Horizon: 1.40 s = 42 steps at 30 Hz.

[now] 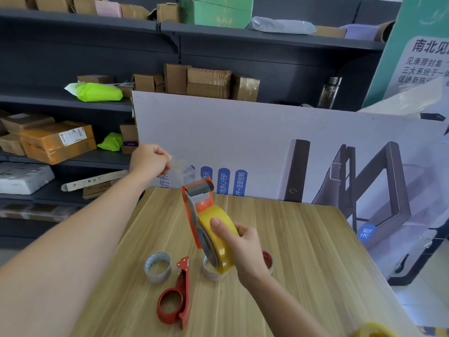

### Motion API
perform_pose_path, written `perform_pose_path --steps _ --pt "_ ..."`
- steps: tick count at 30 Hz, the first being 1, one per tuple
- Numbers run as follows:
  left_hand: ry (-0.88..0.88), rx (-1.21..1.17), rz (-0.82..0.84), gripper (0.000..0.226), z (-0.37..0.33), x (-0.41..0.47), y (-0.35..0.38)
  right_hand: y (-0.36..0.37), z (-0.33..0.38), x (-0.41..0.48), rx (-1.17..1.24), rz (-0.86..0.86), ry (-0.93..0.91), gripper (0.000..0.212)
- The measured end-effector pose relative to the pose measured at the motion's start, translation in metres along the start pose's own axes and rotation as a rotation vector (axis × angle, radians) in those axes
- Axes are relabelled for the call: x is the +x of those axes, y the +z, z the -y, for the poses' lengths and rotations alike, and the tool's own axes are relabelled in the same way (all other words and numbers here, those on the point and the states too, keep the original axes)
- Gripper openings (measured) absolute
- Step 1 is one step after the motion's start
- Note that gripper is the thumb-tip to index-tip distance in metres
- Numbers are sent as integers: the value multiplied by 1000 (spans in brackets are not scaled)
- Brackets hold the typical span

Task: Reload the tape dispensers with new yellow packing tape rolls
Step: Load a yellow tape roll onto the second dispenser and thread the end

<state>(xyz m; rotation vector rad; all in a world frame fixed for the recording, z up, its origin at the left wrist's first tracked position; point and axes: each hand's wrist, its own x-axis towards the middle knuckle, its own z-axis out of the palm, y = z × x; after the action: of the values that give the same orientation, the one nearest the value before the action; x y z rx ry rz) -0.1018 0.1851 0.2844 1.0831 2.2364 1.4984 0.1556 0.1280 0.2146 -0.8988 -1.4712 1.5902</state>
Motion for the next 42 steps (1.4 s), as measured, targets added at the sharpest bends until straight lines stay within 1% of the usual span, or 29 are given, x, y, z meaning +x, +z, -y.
perform_pose_path --steps 2,3,5,6,10,11,13,16,18,24,27,30,31,33,35,38,40,42 --pt "-46 -19 28 12 8 -4 7 -2 4 0 5 -13 3 40" --pt "-72 -31 53 9 13 -7 11 -3 6 1 11 -15 7 40" --pt "-126 -52 124 13 22 -15 21 -5 9 1 33 -15 19 34" --pt "-155 -73 158 14 26 -21 25 -6 10 1 55 -22 32 37" --pt "-282 -167 345 12 39 -48 41 -9 13 5 129 -91 120 71" --pt "-301 -192 381 13 41 -56 45 -10 13 7 149 -102 137 72" --pt "-318 -281 410 16 46 -69 55 -11 13 9 175 -124 155 63" --pt "-319 -382 420 18 54 -87 70 -14 9 13 192 -165 192 46" --pt "-320 -423 417 16 60 -99 77 -15 7 15 195 -185 222 40" --pt "-341 -585 396 21 69 -128 93 -16 2 18 211 -254 294 54" --pt "-392 -667 422 32 73 -141 96 -19 -2 18 223 -259 311 58" --pt "-452 -730 445 28 74 -152 98 -21 -5 18 233 -287 326 72" --pt "-461 -738 443 31 73 -156 99 -22 -7 18 230 -298 333 75" --pt "-475 -737 426 39 70 -164 104 -26 -9 17 231 -318 347 75" --pt "-478 -733 400 42 68 -173 109 -29 -10 15 240 -336 363 73" --pt "-516 -787 371 45 64 -188 113 -33 -12 9 244 -348 383 69" --pt "-548 -834 365 40 64 -199 113 -35 -13 4 241 -348 392 69" --pt "-546 -865 367 30 66 -212 113 -38 -15 -2 224 -349 401 72"
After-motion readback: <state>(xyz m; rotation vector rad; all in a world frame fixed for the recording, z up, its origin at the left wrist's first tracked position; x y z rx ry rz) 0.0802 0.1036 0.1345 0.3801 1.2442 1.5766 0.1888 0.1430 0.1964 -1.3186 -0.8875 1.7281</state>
